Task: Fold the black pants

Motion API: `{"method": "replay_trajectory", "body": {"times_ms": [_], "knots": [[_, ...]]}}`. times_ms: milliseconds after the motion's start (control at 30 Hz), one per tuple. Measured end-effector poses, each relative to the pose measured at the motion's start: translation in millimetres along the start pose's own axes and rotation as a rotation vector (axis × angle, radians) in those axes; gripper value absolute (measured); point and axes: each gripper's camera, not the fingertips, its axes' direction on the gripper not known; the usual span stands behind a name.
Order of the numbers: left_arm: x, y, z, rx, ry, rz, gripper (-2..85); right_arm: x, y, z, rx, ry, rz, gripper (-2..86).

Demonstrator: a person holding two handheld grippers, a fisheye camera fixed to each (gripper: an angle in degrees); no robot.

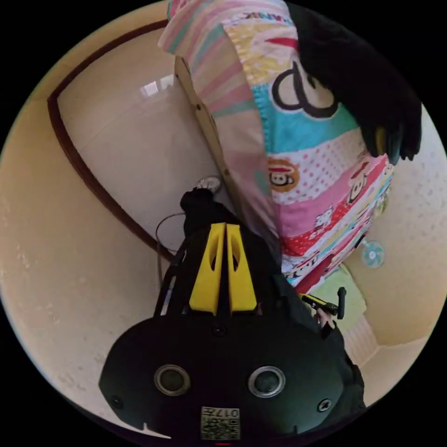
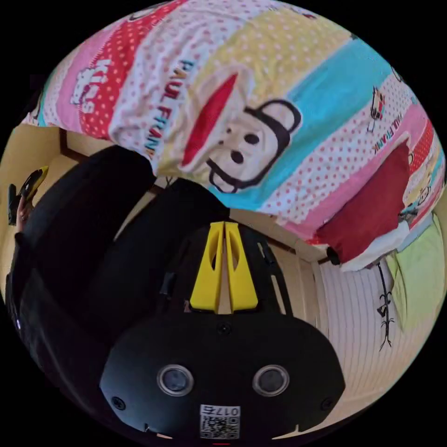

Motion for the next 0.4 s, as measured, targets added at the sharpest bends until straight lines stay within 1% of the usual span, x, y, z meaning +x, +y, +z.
{"method": "replay_trajectory", "body": {"times_ms": [33, 67, 100, 133, 167, 200, 233, 267, 300, 333, 400], "knots": [[-11.9, -5.6, 26.4, -0.143, -0.178, -0.021, 0.1, 11.7, 13.7, 25.1, -0.066, 0.026, 0.039, 1.0], [-31.9, -4.6, 47.1, -0.287, -0.294, -0.116, -0.1, 33.8, 45.0, 71.0, -0.175, 0.067, 0.127, 0.9], [-43.6, -2.5, 55.8, -0.37, -0.315, -0.184, -0.2, 53.4, 79.4, 110.4, -0.258, 0.057, 0.23, 0.8], [-63.4, 4.0, 66.1, -0.505, -0.287, -0.32, -0.4, 62.2, 97.6, 128.2, -0.288, 0.023, 0.286, 0.8], [-73.2, 9.7, 65.1, -0.53, -0.175, -0.422, -0.4, 75.7, 130.5, 155.9, -0.305, -0.085, 0.391, 0.9], [-74.2, 10.8, 61.1, -0.501, -0.098, -0.455, -0.5, 86.1, 161.6, 176.3, -0.264, -0.226, 0.503, 0.9], [-70.0, 9.6, 50.0, -0.404, 0.048, -0.481, -0.5, 90.1, 176.5, 184.3, -0.225, -0.303, 0.561, 1.1], [-59.0, 5.6, 38.5, -0.309, 0.155, -0.478, -0.5, 94.8, 205.2, 199.0, -0.126, -0.462, 0.673, 1.3], [-51.4, 2.5, 34.0, -0.279, 0.185, -0.467, -0.5, 93.5, 231.4, 214.4, -0.025, -0.61, 0.772, 1.6], [-32.2, -5.9, 28.4, -0.259, 0.201, -0.431, -0.5, 90.4, 242.2, 222.3, 0.016, -0.672, 0.811, 1.8], [5.4, -21.9, 26.4, -0.3, 0.131, -0.34, -0.5, 66.8, 268.3, 253.5, 0.12, -0.855, 0.905, 3.3]]}}
